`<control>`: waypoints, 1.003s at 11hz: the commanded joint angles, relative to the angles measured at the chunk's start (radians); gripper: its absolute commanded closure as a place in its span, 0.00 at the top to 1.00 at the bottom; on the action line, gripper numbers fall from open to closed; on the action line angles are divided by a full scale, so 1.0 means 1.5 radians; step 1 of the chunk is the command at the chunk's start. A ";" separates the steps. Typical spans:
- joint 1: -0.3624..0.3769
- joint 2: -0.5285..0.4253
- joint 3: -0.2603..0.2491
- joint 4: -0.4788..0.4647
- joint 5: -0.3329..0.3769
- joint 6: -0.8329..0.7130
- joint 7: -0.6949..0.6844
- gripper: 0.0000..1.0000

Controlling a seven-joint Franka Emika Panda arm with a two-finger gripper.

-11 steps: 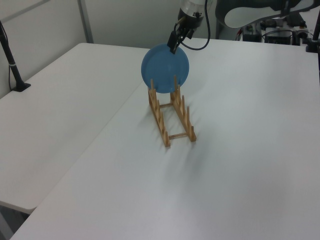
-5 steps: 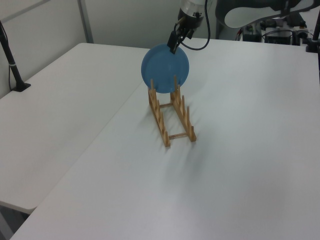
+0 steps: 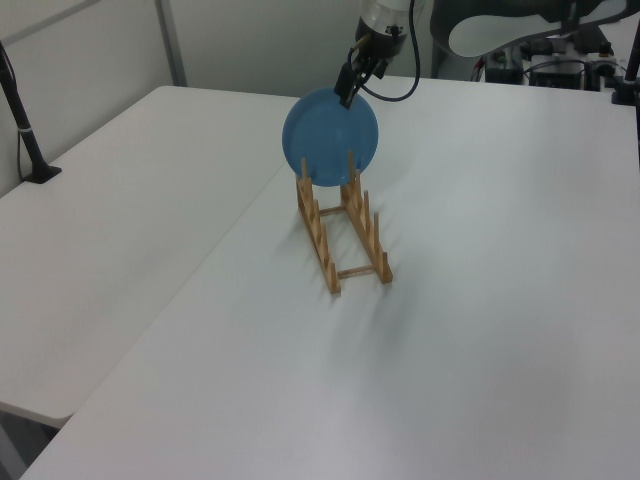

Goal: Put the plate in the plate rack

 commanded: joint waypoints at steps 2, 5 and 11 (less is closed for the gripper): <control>-0.101 -0.117 0.056 -0.045 0.042 -0.084 -0.241 1.00; -0.106 -0.116 0.056 -0.045 0.049 -0.081 -0.241 1.00; -0.194 -0.121 0.067 -0.045 0.211 -0.088 -0.319 1.00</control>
